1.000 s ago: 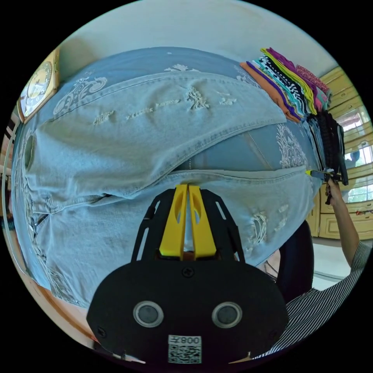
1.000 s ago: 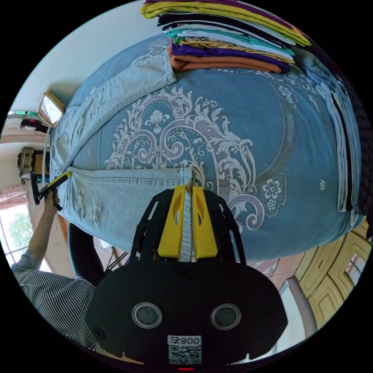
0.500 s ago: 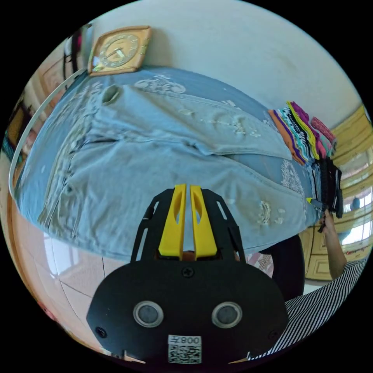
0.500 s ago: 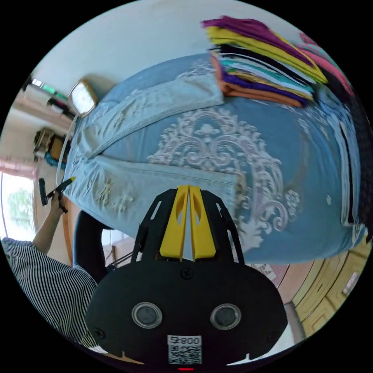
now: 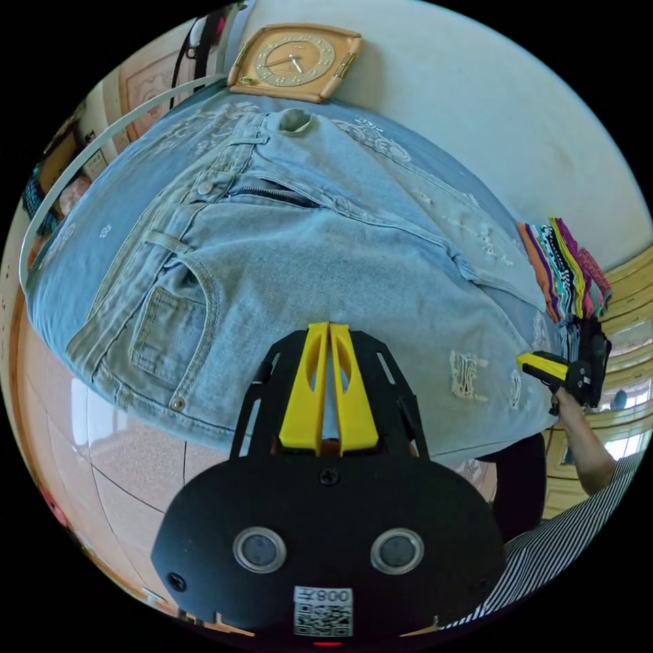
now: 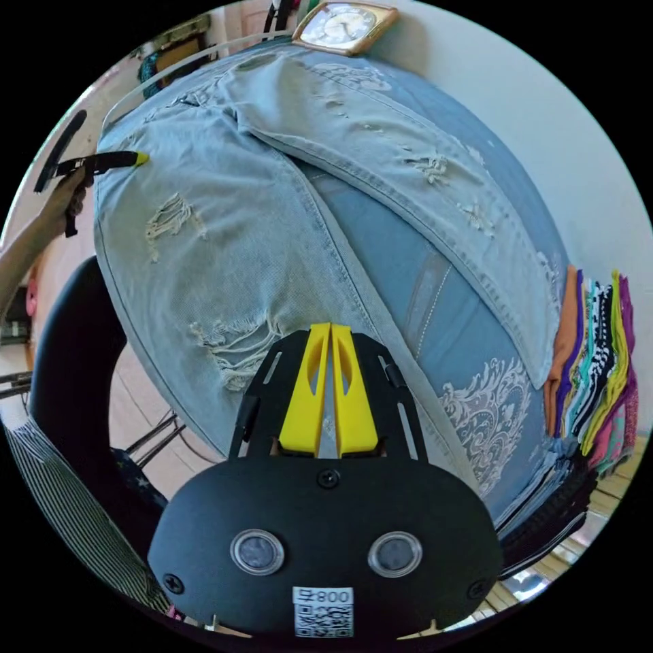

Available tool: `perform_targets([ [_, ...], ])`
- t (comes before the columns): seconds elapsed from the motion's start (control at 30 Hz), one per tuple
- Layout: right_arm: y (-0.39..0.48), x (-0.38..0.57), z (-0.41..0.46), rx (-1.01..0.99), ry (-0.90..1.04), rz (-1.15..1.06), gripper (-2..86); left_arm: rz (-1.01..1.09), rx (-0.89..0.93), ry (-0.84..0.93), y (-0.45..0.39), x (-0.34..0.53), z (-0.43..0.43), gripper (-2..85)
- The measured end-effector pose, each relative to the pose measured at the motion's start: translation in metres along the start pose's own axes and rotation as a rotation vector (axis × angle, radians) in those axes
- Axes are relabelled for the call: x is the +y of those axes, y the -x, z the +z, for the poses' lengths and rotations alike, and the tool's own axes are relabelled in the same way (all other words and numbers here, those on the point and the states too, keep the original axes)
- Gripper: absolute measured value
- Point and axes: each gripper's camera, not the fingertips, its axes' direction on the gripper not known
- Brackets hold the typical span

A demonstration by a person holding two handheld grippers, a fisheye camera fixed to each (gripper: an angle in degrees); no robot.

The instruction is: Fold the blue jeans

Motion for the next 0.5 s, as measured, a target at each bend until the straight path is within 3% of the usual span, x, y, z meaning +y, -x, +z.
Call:
perform_targets([
  [0.1, 0.016, -0.011, -0.031, 0.076, -0.082, 0.012, 2.4, -0.017, 0.022, -0.031, 0.021, 0.003, 0.016, 0.2],
  [0.2, 0.021, -0.04, -0.063, 0.09, -0.039, 0.034, 1.6, -0.036, 0.065, -0.15, 0.045, 0.004, 0.019, 0.4],
  [0.3, 0.015, -0.073, -0.104, 0.003, -0.041, 0.065, 1.3, -0.033, 0.073, -0.212, 0.069, -0.006, 0.033, 0.6],
  [0.5, 0.001, -0.157, -0.205, -0.139, -0.276, 0.104, 0.3, 0.016, 0.059, -0.26, 0.111, -0.062, 0.083, 3.1],
])
